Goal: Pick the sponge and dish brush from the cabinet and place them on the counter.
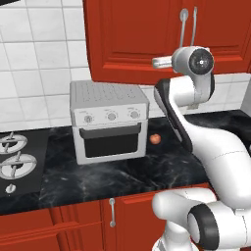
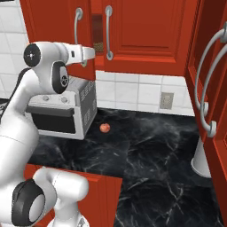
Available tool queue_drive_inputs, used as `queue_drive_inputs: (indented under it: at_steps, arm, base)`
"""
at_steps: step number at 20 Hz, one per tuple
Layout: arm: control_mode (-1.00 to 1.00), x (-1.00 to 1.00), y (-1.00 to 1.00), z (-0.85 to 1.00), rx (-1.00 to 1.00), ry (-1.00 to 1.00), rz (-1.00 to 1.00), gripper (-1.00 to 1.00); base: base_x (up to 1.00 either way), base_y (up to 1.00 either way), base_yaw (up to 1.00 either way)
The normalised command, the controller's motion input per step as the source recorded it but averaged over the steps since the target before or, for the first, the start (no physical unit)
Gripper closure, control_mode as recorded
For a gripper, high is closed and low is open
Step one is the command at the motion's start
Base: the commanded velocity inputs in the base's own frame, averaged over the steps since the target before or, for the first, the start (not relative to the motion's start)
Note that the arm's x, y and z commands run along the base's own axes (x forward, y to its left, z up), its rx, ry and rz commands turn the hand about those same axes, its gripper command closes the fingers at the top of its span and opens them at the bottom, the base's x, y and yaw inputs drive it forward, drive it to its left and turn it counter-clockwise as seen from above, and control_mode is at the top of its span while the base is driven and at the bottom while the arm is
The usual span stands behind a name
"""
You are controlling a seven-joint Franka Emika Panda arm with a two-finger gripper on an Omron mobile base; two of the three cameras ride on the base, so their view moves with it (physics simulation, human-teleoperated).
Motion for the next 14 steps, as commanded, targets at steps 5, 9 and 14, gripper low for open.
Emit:
queue_drive_inputs:
  at_steps: [5, 9, 14]
  arm:
    - [-1.0, -0.32, 0.4, 0.09, 0.02, 0.09, -0.02, 1.0]
    - [-1.0, -0.15, 0.38, 0.09, 0.0, 0.12, -0.02, 1.0]
    - [-1.0, -0.11, 0.36, 0.0, 0.0, 0.06, -0.05, 1.0]
  base:
    - [0.0, 0.0, 0.0]
    - [0.0, 0.0, 0.0]
    - [0.0, 0.0, 0.0]
